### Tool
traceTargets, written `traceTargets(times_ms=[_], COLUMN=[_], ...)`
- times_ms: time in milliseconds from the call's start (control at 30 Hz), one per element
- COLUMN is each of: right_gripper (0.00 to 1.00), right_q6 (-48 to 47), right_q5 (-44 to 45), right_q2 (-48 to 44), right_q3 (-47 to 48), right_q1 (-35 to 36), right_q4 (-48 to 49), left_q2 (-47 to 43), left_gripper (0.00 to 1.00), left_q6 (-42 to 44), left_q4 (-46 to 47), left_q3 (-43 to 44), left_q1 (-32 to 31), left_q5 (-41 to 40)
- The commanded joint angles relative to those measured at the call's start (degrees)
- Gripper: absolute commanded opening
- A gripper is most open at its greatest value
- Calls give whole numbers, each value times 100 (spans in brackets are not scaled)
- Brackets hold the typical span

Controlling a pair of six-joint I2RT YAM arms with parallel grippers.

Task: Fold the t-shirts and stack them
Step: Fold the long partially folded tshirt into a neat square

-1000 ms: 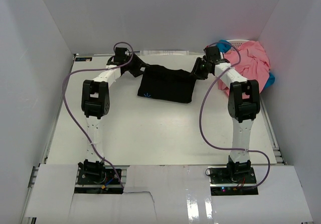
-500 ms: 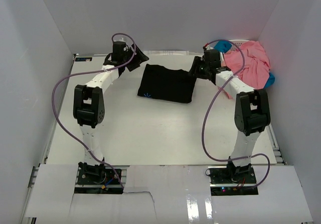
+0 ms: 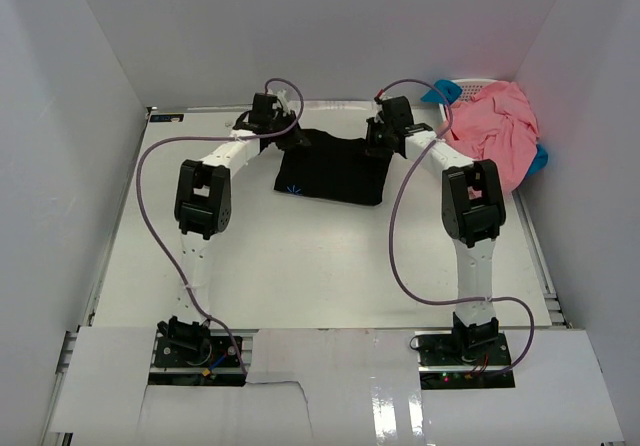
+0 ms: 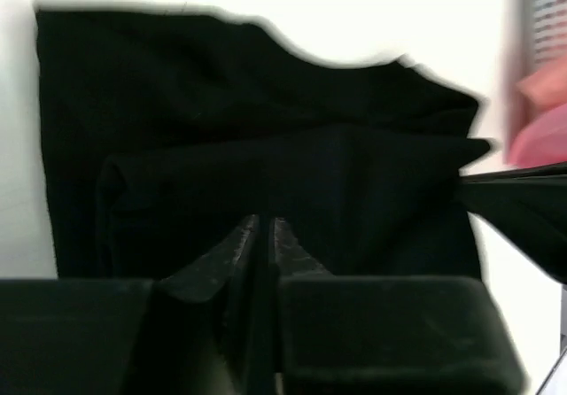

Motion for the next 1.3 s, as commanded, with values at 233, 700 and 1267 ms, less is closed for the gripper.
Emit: traceTargets(times_ms=[233, 700, 1267], right_gripper=[9, 8, 33], right_q6=[-117, 5, 859], right_q5=[-5, 144, 566], right_q2=[493, -1334, -3524], right_q3=[629, -2382, -4400], right_q1=[216, 936, 2167], right_q4=[-1124, -1282, -1107], left_q2=[598, -2433, -4570], left_gripper=[13, 11, 12], left_q6=[353, -358, -710], left_q4=[-1432, -1969, -2338], left_q3=[717, -3646, -5164], left_q1=[-278, -778, -981], left_q5=[-338, -1896, -1597])
